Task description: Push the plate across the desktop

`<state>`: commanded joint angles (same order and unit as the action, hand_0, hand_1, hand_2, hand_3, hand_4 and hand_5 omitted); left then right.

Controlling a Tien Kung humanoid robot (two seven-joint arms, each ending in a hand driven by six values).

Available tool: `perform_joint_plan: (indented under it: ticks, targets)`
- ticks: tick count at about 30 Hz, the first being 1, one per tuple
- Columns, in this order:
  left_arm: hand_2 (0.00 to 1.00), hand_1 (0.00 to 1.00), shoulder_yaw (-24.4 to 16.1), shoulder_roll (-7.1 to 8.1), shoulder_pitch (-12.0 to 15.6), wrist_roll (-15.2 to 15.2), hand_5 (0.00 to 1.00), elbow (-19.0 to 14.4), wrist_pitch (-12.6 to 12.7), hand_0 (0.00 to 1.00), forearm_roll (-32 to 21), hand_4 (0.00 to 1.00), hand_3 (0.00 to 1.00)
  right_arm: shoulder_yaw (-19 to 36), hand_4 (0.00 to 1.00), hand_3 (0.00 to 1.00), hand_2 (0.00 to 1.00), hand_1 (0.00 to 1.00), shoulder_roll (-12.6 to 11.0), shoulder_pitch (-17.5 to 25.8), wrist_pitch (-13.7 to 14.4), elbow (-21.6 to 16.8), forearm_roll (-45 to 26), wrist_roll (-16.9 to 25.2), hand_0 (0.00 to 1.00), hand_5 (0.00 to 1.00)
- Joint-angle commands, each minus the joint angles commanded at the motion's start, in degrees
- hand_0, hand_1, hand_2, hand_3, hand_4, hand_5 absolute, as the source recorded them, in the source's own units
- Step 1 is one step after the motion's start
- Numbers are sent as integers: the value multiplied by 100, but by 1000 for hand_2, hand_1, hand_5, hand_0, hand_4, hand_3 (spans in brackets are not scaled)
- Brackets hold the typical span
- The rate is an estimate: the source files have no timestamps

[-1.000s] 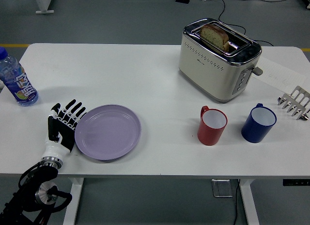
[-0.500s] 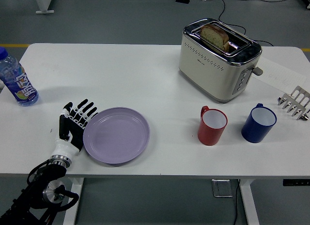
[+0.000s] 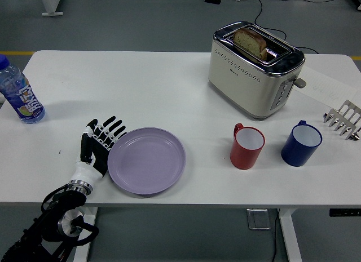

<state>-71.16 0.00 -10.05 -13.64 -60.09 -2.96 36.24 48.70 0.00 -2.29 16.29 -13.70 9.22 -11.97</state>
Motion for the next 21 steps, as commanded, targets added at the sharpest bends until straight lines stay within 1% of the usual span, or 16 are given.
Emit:
perform_joint_plan:
  ticks: [11,21]
  targets:
    - [728,762,129,0,-74,-12,998,10,-8,764,-72,556,706,-20,382,630,639,547,0,-15,-9,-1,-2,4,600,560]
    - [728,761,346,0,-115,-21,998,25,-11,764,-138,556,706,-55,383,629,638,546,0,-8,-12,-5,-27,9,600,558]
